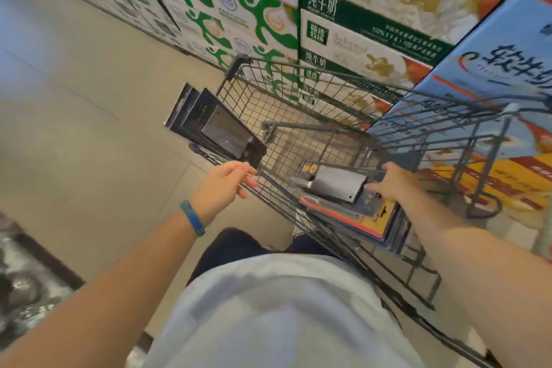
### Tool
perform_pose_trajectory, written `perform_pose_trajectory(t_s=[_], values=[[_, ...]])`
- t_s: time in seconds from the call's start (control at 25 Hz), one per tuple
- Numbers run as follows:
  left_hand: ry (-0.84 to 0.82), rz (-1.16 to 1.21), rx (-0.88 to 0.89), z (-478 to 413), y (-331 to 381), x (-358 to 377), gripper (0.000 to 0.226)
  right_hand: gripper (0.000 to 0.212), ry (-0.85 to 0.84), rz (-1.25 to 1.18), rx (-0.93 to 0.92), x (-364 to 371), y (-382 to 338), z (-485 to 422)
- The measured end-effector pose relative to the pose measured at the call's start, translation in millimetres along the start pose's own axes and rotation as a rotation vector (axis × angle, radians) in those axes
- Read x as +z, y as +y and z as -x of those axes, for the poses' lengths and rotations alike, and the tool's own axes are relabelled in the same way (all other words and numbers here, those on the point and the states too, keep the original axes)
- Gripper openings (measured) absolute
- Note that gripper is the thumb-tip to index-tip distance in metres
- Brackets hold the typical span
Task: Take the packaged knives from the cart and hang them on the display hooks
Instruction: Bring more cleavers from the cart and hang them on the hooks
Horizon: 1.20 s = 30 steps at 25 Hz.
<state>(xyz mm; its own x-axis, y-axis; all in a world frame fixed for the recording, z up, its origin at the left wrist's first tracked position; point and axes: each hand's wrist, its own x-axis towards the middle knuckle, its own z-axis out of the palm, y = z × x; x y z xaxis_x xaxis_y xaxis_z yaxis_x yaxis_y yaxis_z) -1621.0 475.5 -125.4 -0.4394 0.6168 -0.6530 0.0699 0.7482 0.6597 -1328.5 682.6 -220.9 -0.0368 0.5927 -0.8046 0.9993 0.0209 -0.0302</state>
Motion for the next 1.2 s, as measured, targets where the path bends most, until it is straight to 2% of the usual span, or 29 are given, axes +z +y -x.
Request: perform_pose_trajectory(t_s=[0.04, 0.08, 0.2, 0.32, 0.44, 0.64, 0.84, 0.96, 1.12, 1.2], values=[[-0.006, -0.008, -0.003, -1, 4, 5, 0.031, 0.087, -0.083, -0.057, 0.027, 3, 1, -2], [-0.017, -0.012, -0.004, -2, 6, 11, 0.030, 0.087, -0.093, -0.110, 0.038, 8, 5, -3], [-0.070, -0.060, -0.033, -5, 8, 28, 0.029, 0.083, 0.099, -0.195, 0.022, 24, 19, 2], [-0.119, -0.119, -0.049, -14, 12, 39, 0.028, 0.071, 0.248, -0.266, -0.064, 33, 17, 14], [-0.192, -0.138, -0.034, -29, 18, 46, 0.027, 0.060, 0.301, -0.130, -0.046, 40, 13, 35], [-0.333, -0.185, -0.021, -50, 28, 42, 0.025, 0.030, 0.277, 0.205, -0.038, 73, 1, 70], [-0.358, -0.219, -0.038, -71, 35, 29, 0.023, 0.029, 0.388, 0.276, -0.003, 96, -19, 82], [-0.364, -0.216, -0.055, -69, 30, 18, 0.024, 0.032, 0.346, 0.255, 0.026, 87, -27, 77], [-0.348, -0.217, -0.079, -63, 20, -3, 0.028, 0.029, 0.107, 0.194, 0.056, 71, -22, 57], [-0.336, -0.215, -0.089, -66, 14, -13, 0.029, 0.029, 0.040, 0.172, 0.071, 60, -16, 48]])
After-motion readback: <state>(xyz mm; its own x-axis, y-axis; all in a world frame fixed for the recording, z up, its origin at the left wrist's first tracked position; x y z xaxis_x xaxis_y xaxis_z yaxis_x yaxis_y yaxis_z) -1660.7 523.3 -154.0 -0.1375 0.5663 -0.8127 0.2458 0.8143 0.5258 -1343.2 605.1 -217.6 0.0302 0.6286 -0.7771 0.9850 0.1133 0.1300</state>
